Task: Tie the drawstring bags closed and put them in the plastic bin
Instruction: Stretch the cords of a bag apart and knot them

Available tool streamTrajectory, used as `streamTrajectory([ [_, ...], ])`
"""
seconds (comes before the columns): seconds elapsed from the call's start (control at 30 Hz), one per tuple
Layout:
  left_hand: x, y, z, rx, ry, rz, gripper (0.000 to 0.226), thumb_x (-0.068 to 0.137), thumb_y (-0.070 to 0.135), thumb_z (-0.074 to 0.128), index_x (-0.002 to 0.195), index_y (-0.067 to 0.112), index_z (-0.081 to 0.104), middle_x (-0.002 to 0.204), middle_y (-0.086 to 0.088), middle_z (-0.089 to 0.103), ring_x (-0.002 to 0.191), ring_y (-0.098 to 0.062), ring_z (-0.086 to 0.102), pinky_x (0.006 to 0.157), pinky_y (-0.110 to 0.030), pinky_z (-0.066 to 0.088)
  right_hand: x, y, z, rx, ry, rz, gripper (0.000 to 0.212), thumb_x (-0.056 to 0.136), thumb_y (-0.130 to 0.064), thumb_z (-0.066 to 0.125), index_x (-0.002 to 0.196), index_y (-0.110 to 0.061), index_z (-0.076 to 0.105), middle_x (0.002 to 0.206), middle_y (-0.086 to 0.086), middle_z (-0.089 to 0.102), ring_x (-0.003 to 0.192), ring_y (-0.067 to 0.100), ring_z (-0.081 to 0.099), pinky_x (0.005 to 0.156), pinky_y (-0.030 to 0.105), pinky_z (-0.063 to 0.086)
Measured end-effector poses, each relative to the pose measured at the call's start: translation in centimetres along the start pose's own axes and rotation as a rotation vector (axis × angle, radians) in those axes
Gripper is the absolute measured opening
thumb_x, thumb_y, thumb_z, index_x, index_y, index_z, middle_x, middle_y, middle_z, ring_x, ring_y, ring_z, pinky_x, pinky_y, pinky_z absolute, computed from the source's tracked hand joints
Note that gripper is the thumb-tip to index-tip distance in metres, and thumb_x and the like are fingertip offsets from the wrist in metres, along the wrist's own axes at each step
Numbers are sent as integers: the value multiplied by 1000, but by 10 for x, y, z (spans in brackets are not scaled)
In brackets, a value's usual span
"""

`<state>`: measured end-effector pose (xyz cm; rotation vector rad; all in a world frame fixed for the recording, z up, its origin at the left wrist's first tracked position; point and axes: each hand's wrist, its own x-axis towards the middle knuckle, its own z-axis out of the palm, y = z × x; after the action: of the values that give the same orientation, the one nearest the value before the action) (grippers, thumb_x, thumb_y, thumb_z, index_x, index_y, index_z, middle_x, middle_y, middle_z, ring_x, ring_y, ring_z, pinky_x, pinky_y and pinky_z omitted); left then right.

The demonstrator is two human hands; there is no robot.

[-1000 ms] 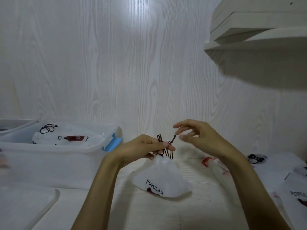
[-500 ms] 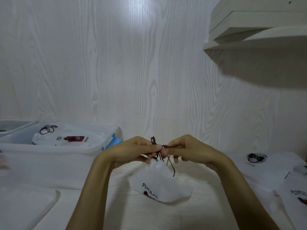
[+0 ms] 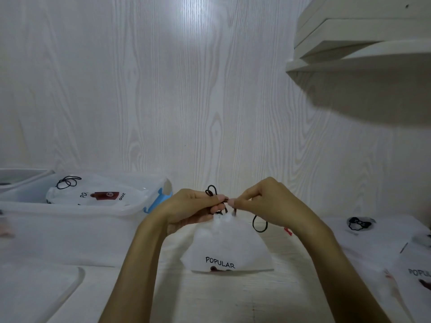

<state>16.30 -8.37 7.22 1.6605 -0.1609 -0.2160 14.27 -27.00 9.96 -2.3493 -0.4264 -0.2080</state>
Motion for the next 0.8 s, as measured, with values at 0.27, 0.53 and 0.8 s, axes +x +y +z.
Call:
streamTrajectory([
  [0.27,-4,5,7,-175,-35,27,11,82,11,67,89,11,74,81,-1,75,72,-1,69,57,-9,51,-11,-13,-5,-213,-27,-87,14,86,-40,63,75,-34,69,70,-12,62,60,1,51,61,18,42],
  [0.53,-13,7,1,-52,-84,52,23,79,1,66,70,18,79,78,0,75,69,-3,69,58,-10,52,-23,-20,-23,-188,-22,-69,30,89,-52,51,89,-33,74,81,-12,69,69,3,61,69,22,50],
  [0.8,-20,10,2,31,-117,101,35,79,-7,64,64,21,78,73,2,74,68,-4,70,57,-10,51,-5,-5,-5,-60,-284,-162,22,93,-24,58,110,-32,70,100,-18,70,89,6,66,82,17,51],
])
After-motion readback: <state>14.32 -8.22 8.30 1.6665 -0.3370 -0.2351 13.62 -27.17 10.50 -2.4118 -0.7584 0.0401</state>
